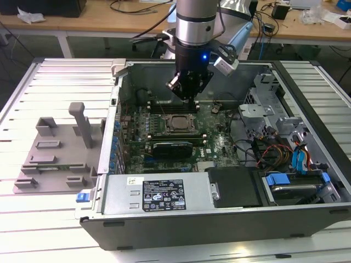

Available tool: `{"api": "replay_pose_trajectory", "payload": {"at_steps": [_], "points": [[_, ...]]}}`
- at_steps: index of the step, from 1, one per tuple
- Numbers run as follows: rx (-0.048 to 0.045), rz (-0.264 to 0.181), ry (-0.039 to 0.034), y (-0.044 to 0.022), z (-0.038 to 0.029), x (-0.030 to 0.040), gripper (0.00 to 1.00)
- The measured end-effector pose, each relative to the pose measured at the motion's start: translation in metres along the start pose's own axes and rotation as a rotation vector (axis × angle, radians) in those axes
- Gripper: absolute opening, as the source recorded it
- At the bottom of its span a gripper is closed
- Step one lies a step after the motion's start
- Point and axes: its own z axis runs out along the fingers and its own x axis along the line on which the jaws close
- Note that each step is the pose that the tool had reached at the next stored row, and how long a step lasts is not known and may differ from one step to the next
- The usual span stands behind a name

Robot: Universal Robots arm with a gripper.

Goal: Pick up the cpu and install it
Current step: 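Install the first cpu locking lever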

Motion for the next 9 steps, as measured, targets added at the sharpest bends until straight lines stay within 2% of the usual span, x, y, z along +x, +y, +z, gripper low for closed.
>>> {"api": "replay_pose_trajectory", "payload": {"at_steps": [4,9], "points": [[-0.0047,0.004,-0.0026,0.0000,0.0000,0.0000,0.11],[-0.0248,0.066,-0.0095,0.0000,0.0002,0.0000,0.11]]}}
